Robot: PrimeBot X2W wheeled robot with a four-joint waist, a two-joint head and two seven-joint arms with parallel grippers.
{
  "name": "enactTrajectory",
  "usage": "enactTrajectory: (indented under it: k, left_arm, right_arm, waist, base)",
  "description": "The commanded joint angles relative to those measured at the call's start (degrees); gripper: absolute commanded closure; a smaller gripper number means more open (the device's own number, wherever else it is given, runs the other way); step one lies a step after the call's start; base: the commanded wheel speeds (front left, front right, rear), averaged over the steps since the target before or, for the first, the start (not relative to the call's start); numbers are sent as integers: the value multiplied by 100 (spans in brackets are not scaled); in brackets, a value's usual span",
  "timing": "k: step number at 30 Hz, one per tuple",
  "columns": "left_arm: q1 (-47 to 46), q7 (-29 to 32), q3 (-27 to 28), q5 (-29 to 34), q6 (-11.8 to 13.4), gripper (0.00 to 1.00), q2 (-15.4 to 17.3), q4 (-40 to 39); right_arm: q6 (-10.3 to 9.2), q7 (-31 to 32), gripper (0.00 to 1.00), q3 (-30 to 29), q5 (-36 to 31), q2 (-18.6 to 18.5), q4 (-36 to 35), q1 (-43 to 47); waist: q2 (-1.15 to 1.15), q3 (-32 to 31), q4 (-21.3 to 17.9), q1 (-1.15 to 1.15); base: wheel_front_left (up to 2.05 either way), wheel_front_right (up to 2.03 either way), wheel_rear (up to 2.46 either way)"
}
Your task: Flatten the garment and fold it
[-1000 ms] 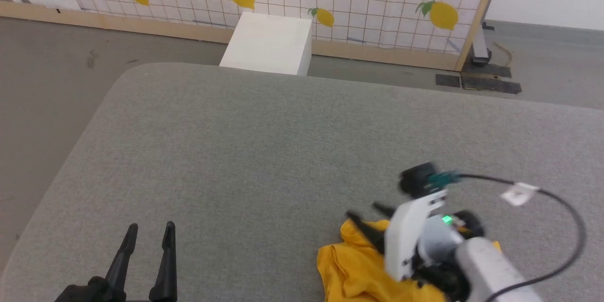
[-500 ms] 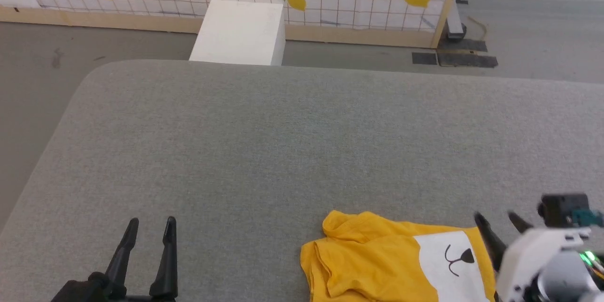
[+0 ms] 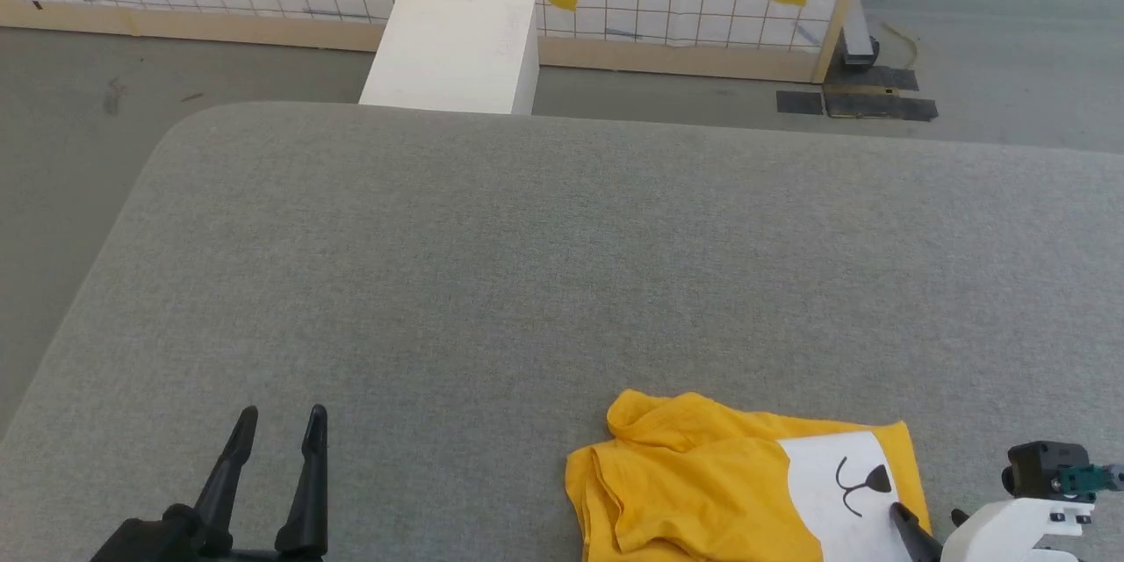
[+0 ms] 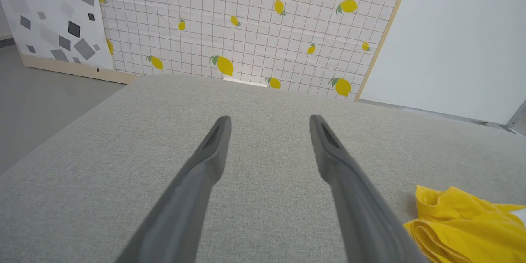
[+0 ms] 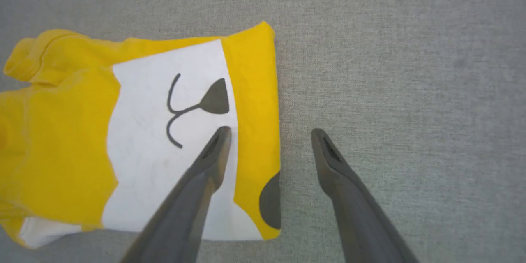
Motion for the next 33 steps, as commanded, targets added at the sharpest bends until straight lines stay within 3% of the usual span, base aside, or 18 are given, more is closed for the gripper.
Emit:
enactTrajectory:
  k: [1,10,11,13,25,33]
  left_arm:
    - [-91,-22,10,-78,-38,0,62,16]
    - [-65,-21,-20,-119,-38,0,122,32]
    - [-70,-20,-28,-123,-38,0,129,37]
    - [-82,-16,-53,-131,-38,0,141,50]
    - [-63,-11,-60,-201,-3,0,169,14]
    - [-221,-14,-182,-130,-7,0,218,-83]
  right_arm:
    - [-8,-38,0,-16,29,21,100,-90]
    - [-8,-160,0,24,67,43,1013,-509]
    - [-8,-135,51,27,65,44,1101,-537]
    - [-8,-32,100,49,68,45,1278,-565]
    - [-8,7,100,108,29,49,1073,-618]
    - [-8,-250,100,581,-38,9,820,-942]
  waist:
    - [0,-11,29,0]
    - [0,4,95,0]
    - [0,4,100,0]
    - [0,-2,122,0]
    - [0,35,55,0]
    - [0,205,-197,0]
  base:
    - [0,0,0]
    - [0,0,0]
    - [0,0,0]
    - [0,0,0]
    - [0,0,0]
    - [0,0,0]
